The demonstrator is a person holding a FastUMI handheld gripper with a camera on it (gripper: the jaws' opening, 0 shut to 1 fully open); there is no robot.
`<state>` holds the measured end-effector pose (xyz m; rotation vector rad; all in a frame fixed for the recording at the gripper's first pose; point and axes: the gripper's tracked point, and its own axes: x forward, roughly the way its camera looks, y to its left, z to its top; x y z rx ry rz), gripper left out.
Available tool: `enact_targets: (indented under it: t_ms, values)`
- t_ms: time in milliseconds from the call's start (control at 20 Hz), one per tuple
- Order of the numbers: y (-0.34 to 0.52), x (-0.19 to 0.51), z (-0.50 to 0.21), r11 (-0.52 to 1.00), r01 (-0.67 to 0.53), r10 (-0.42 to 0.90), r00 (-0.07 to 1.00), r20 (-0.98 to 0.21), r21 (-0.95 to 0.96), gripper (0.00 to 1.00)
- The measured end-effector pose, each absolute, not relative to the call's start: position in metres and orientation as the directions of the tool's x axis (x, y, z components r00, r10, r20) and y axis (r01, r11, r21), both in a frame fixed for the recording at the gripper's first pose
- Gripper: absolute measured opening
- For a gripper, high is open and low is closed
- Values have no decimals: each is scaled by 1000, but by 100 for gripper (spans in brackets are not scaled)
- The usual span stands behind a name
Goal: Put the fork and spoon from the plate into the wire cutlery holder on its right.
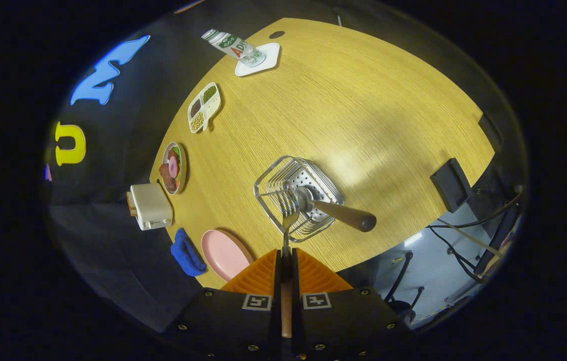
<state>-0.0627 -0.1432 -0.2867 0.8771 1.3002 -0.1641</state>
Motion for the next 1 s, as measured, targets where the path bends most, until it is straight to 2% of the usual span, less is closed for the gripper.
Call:
enact_targets:
  t_ms: [450,600,1000]
  values:
    - [-150,-63,-287,670,595,333,293,-896,444,10]
    - [-152,-59,-281,664,592,329,317,-889,457,14]
    - [-149,-40,-244,672,541,289,437,-852,506,15]
